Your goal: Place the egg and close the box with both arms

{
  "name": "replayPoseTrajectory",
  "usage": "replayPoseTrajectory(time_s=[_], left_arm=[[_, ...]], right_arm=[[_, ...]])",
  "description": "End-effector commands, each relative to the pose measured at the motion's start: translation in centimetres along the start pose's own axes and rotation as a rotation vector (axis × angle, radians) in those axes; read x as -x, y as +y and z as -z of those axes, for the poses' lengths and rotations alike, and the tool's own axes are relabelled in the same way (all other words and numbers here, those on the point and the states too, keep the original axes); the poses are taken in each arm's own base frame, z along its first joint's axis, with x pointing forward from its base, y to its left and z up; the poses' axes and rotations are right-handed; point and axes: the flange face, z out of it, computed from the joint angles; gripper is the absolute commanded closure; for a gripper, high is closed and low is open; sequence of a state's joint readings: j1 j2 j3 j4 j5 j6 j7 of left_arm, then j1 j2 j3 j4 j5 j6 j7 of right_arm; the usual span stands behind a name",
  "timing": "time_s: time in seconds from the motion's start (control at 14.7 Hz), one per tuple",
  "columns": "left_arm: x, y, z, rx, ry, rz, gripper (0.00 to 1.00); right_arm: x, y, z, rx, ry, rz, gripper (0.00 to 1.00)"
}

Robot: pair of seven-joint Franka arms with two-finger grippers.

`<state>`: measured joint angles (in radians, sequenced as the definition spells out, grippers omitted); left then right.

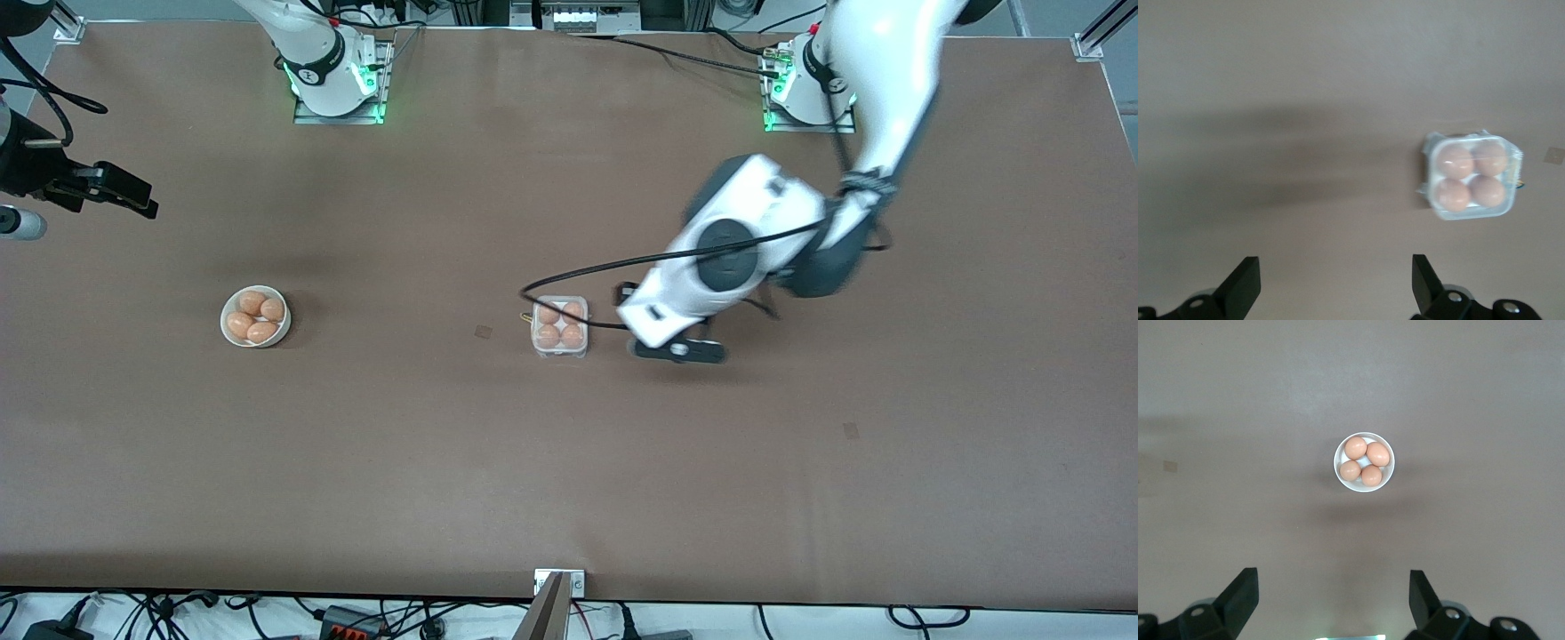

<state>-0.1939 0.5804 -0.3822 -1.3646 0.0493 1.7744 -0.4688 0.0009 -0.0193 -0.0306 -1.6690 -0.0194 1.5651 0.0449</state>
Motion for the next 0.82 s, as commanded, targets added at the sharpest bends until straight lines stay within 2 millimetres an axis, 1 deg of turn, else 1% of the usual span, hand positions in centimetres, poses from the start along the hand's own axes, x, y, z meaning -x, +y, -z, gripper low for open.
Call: replayPoseTrajectory(time_s=[0.0, 0.07, 0.14, 0.2, 0.27, 0.34, 0.41, 0.48, 0.54, 0.61, 0.75], left_arm=[[1.4, -5.4, 3.0, -0.049, -0.022, -0.043, 0.0], [1.8, -6.6, 4.4, -0.056, -0.016, -0.031, 0.0], [2.2, -7.5, 5.3, -0.067, -0.025, -0.018, 0.0], [2.6, -9.0, 6.7, -0.076, -0.028, 0.007, 0.0], [2.7, -11.0, 7.7, -0.079, -0.032, 0.039, 0.0], [2.8, -13.7, 8.8, -0.077, -0.04, 0.08, 0.0], [3.4, -15.5, 9.9, -0.082, -0.05, 0.109, 0.0], [4.0, -16.8, 10.8, -0.088, -0.061, 0.12, 0.0], [4.9, -18.6, 11.4, -0.095, -0.058, 0.138, 0.0], [5.7, -19.6, 12.1, -0.101, -0.049, 0.152, 0.0], [7.2, -21.4, 14.0, -0.11, -0.062, 0.187, 0.0]], right_arm=[[0.4, 0.0, 0.1, -0.013, -0.007, -0.016, 0.0], [0.4, -0.1, 0.1, -0.013, -0.007, -0.014, 0.0], [0.4, -0.1, 0.1, -0.013, -0.007, -0.014, 0.0], [0.4, -0.1, 0.1, -0.013, -0.007, -0.014, 0.0], [0.4, 0.0, 0.1, -0.013, -0.007, -0.016, 0.0], [0.4, 0.0, 0.1, -0.013, -0.007, -0.016, 0.0], [0.4, -0.1, 0.1, -0.013, -0.007, -0.014, 0.0], [0.4, 0.0, 0.1, -0.013, -0.007, -0.016, 0.0], [0.4, 0.0, 0.1, -0.013, -0.007, -0.016, 0.0], [0.4, 0.0, 0.1, -0.013, -0.007, -0.016, 0.0], [0.4, 0.0, 0.1, -0.013, -0.007, -0.016, 0.0]])
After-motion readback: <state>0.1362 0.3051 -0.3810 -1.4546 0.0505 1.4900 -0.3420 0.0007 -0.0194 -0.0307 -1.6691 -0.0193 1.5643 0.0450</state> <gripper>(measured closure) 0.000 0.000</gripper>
